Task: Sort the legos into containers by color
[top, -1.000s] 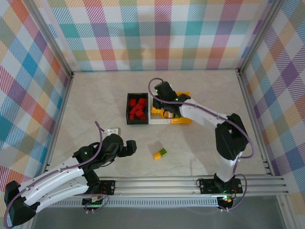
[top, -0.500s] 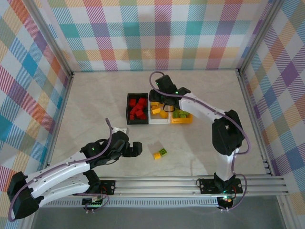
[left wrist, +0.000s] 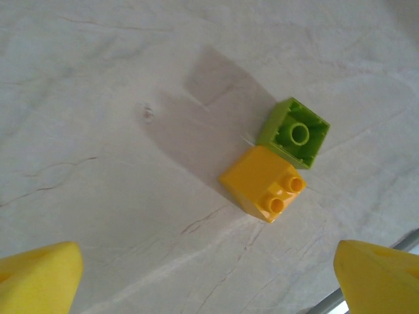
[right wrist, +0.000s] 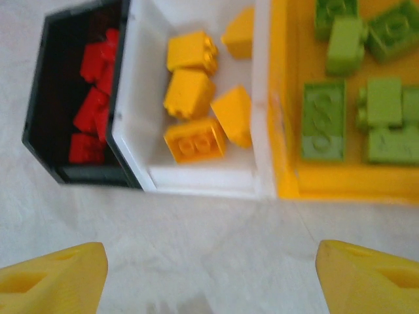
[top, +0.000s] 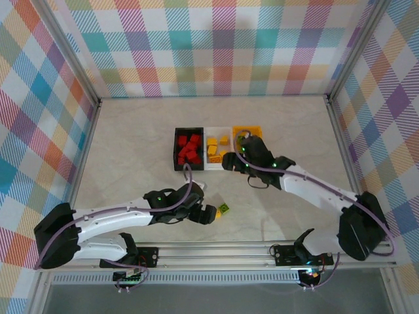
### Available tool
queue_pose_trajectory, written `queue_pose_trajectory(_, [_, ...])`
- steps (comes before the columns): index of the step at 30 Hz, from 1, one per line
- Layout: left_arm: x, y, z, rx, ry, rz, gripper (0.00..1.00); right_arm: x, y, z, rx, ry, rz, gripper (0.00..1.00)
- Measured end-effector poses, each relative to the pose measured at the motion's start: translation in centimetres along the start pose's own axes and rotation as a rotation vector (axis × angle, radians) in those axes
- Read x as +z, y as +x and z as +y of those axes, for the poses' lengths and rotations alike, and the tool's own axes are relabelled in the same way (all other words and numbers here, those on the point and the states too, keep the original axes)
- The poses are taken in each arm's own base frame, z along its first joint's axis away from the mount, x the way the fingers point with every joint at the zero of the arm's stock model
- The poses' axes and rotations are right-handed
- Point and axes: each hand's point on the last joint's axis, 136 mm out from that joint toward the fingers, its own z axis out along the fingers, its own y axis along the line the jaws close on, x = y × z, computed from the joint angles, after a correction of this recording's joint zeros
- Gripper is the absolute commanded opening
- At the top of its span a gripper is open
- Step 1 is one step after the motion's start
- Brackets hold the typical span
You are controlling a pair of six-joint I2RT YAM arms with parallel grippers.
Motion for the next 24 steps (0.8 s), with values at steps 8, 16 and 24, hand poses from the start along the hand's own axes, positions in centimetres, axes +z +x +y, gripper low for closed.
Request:
queue_pose_trajectory(8, [3.1,1.1,-1.4,0.057,0.024,0.056,0.88,-3.1,3.2,-2.2,0.053,-0.034,-0.025,0.84])
queue_pose_trajectory(16, [5.6,1.0,-2.2,0.085,0.011,0.083,0.79,-5.0,3.4,-3.2,0.098,-0.048,-0.082,0.84])
queue_pose_trajectory(24, [6.8,0.3,-2.8,0.112,0.008,0.083,0.53,-5.4,3.5,-3.7,0.107,-0.034,-0.095,0.85])
